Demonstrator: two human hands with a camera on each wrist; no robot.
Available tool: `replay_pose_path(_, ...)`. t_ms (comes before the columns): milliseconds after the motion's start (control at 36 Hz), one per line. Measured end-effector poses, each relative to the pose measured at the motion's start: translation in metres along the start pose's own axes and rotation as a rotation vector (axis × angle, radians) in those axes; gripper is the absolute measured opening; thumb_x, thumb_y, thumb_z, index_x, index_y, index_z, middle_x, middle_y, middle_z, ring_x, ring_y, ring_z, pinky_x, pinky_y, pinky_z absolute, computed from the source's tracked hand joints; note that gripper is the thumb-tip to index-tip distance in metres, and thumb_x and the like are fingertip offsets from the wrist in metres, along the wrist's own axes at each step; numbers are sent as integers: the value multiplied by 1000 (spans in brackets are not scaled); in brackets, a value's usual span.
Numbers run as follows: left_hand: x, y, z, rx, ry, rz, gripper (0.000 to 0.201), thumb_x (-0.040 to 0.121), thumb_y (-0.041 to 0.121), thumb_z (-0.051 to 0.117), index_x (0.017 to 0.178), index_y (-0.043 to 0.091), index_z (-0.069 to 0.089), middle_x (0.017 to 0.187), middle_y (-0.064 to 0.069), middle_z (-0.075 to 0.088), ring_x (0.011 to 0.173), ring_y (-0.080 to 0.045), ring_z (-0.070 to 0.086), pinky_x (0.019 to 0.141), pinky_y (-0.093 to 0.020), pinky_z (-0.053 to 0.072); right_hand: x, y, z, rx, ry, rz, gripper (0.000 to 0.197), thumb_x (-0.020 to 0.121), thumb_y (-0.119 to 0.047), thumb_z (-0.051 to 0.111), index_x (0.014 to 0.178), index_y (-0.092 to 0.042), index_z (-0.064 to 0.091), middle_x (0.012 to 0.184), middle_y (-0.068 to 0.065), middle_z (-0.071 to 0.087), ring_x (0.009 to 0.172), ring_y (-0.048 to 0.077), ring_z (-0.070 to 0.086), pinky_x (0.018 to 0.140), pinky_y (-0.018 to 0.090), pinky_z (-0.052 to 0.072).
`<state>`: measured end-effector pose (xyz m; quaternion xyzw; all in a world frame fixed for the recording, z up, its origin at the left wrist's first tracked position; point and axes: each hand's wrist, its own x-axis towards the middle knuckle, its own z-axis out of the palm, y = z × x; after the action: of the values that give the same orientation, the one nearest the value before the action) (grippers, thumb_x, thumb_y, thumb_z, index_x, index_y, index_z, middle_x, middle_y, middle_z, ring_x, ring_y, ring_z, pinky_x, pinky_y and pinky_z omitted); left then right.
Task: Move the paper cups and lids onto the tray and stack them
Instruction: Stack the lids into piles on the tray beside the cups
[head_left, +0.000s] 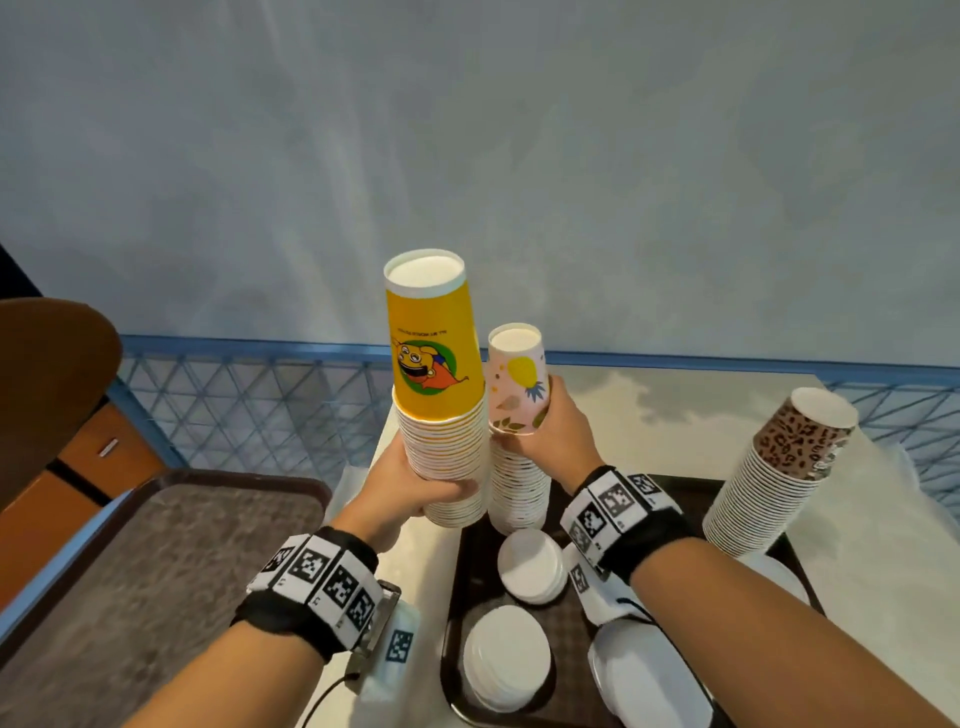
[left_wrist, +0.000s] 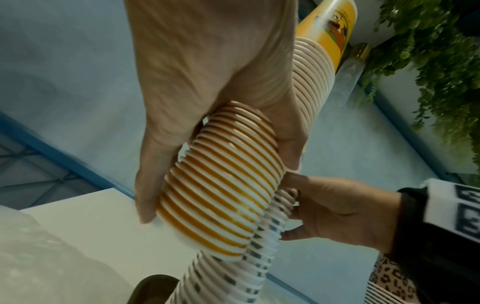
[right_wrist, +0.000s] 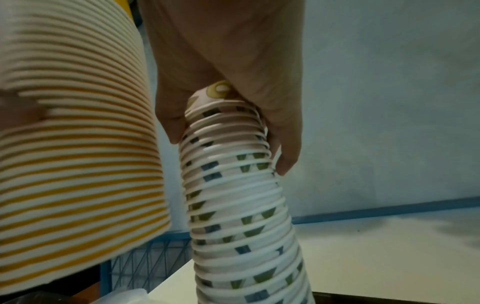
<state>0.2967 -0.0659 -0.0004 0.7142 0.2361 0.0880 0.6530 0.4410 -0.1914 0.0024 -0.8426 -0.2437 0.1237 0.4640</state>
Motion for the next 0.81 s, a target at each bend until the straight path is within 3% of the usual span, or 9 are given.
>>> replay_pose_path(83,15,-5,2,10,-28,-25,84,38,31,83,117,24,55,106,5,70,102,-15,63,75,-44,53,0,10,-11,-25,50,-19,74,64,-27,84,123,-15,41,122,4,57,110,19,58,80,24,43)
replay_pose_path(222,41,-11,15,-15,-91,-77,87,38,32,84,118,27,52,111,5,66,104,-14,59,74,-37,50,-2,28,-45,-36,145,35,78,64,-23,84,128,-14,39,126,5,56,113,21,57,84,25,44)
replay_pose_path(306,56,-17,28,-29,-118,-98,83,45,24,86,120,28,50,112,6,65,103,-12,57,71,-34,47,-3,39,-67,-51,192,77,80,65,-20,83,130,-12,37,128,7,55,113,22,56,84,26,43)
replay_pose_path(389,67,-22,41,-30,-126,-92,68,57,11,85,111,33,50,105,10,63,95,-5,56,71,-32,45,-6,50,-84,-76,229,91,77,65,-19,83,128,-11,39,125,8,57,106,20,55,82,26,42)
replay_pose_path(444,71,-27,48,-20,-122,-94,68,61,5,84,114,28,50,105,9,63,94,-4,56,79,-37,47,-8,55,-91,-80,246,106,76,65,-18,84,126,-11,39,125,9,58,107,22,57,82,26,42)
replay_pose_path(500,73,-32,54,-1,-104,-97,80,51,13,88,122,22,50,110,4,65,99,-10,59,86,-43,48,-8,59,-96,-79,250,117,77,65,-19,83,127,-11,39,125,8,57,111,24,57,82,25,41)
replay_pose_path(583,80,-45,60,33,-58,-99,96,33,30,87,121,23,51,115,0,66,108,-20,60,92,-47,49,-9,63,-97,-76,238,113,78,66,-19,83,129,-12,37,126,7,57,110,22,57,82,25,41)
replay_pose_path(806,97,-74,68,113,36,-71,98,28,35,87,118,24,52,114,-1,66,107,-25,62,94,-52,50,-3,64,-91,-63,200,92,77,66,-23,83,128,-14,39,125,4,58,97,10,52,82,24,43)
